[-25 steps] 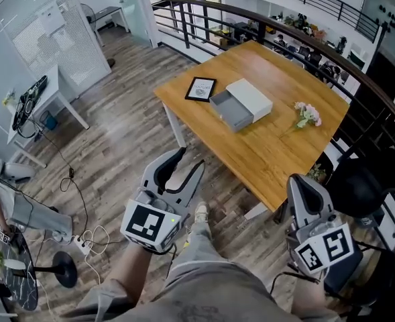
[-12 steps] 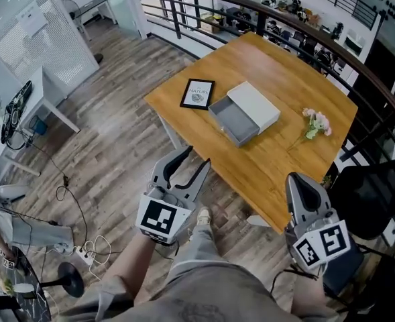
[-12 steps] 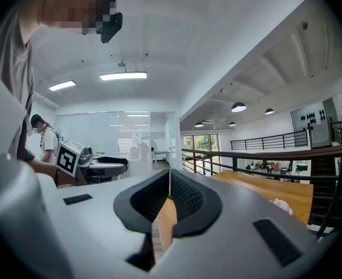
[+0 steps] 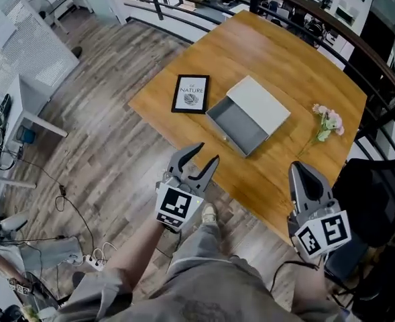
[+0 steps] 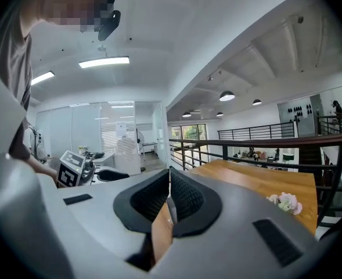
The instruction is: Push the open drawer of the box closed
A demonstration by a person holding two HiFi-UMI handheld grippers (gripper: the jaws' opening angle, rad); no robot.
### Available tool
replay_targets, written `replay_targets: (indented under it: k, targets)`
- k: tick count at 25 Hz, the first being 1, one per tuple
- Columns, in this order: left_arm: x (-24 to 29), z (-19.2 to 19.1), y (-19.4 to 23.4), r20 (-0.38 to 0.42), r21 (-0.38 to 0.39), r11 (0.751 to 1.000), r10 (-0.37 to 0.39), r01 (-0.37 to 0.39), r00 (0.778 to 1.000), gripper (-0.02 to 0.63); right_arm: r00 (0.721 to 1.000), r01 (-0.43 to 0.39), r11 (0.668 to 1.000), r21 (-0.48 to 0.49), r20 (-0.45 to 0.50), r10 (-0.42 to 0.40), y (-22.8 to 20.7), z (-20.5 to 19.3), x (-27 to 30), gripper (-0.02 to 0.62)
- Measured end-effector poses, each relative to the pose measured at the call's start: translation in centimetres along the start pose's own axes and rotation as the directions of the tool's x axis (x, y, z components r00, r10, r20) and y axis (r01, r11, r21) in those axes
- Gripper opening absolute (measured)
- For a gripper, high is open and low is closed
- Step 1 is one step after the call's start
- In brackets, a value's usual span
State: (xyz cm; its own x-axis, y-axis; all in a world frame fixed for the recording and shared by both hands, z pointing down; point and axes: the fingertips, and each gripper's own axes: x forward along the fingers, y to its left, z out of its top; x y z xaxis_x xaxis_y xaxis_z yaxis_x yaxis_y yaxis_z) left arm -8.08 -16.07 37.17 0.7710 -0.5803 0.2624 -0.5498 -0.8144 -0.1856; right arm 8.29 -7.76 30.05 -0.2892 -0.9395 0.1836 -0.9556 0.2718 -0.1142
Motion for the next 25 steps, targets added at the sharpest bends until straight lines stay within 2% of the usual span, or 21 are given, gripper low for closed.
replay_targets:
  k: [6,13,20,25]
  targets:
    - [4.8,-5.4,1.5,-0.079,-0.029,0.996,-0.089,0.087,0.993,0.189,0.996,0.06,0.998,0.035,-0.071,-0.057,-2.0,-3.5,4.9,0.034]
    - [9.2,-11.9,2.2,-0.183,-0.075,0.989,-0.138,0.126,0.973,0.189,0.991,0.095,0.993,0.068,-0.102,-0.088,-4.0,-6.9,9.1,0.034]
    - [11.9,-15.7,1.8,-0.245,-0.112,0.986,-0.151,0.127,0.958,0.189,0.992,0.075,0.993,0.089,-0.109,-0.065,-4.8,-9.6,12.2,0.034]
    - [13.5,-19.3,0.8,-0.339,-0.17,0.978,-0.172,0.119,0.925,0.181,0.992,0.037,0.994,0.099,-0.122,-0.024,-5.9,-11.7,13.8,0.034]
